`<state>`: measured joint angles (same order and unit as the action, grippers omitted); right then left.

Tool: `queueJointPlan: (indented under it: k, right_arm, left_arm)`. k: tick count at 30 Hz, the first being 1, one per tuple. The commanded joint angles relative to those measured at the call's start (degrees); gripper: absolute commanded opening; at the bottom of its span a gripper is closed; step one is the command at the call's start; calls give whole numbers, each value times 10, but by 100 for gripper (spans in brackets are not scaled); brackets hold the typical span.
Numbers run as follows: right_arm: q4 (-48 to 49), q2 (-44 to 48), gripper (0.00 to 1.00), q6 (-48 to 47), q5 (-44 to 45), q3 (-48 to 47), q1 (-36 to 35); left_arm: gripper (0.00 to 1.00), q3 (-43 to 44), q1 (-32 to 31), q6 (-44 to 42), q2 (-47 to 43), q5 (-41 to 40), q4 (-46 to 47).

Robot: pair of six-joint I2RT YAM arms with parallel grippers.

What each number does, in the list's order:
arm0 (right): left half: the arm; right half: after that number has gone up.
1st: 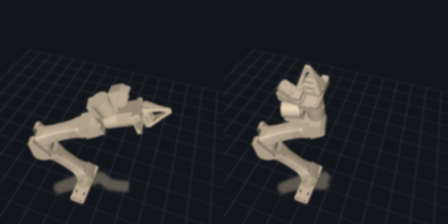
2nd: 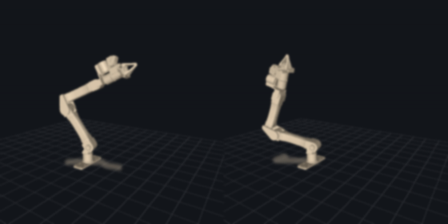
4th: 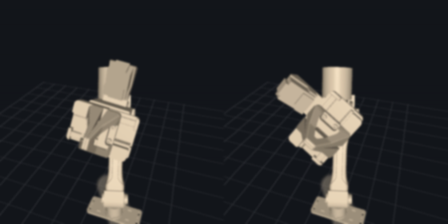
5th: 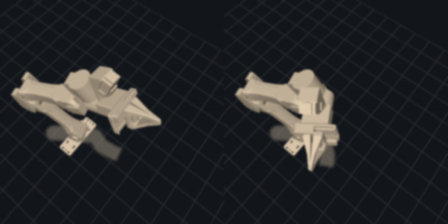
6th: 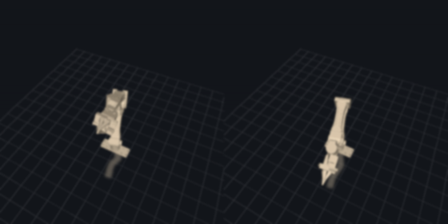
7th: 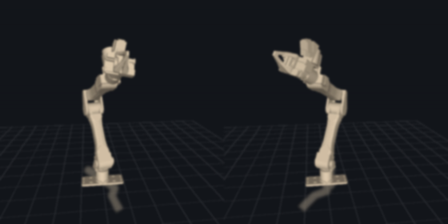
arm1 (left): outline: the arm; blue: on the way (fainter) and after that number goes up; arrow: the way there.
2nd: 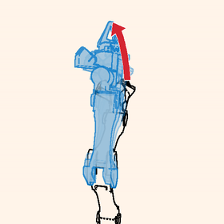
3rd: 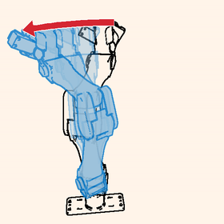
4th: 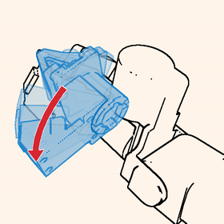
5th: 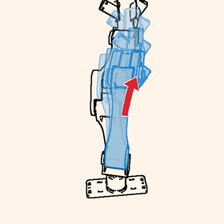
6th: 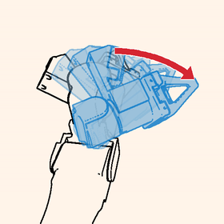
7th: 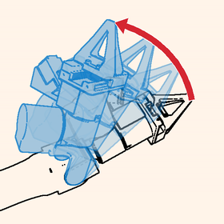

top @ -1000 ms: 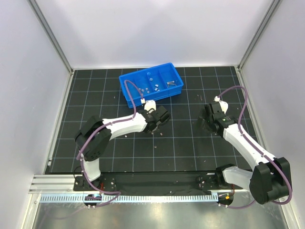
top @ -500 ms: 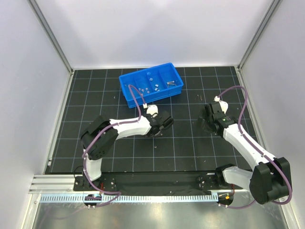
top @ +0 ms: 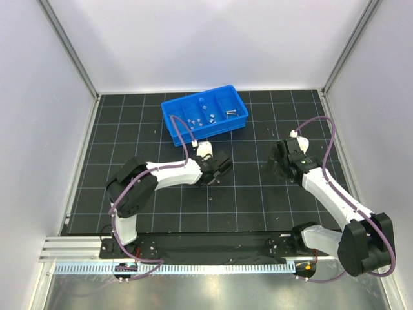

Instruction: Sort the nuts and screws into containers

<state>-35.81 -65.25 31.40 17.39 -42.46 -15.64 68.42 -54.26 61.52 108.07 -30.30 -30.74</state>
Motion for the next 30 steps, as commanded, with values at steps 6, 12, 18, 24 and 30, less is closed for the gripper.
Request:
queueJointPlan:
  k: [6,12,18,24,30]
  right_arm:
    - [12,12,100,-1,10,-3,1]
    - [16,7,100,2,7,-3,1]
    - [26,-4,99,2,7,-3,1]
    - [31,-23,100,1,6,-13,1]
    - [32,-28,99,1,11,-23,1]
  left_arm:
    - [1,-16,11,-24,-37,-7,6]
    - [2,25,103,-132,-116,-30,51]
    - [3,93,201,-244,-119,-21,117]
    - [6,163,267,-298,-54,-1,170]
    - [14,200,295,-310,15,22,172]
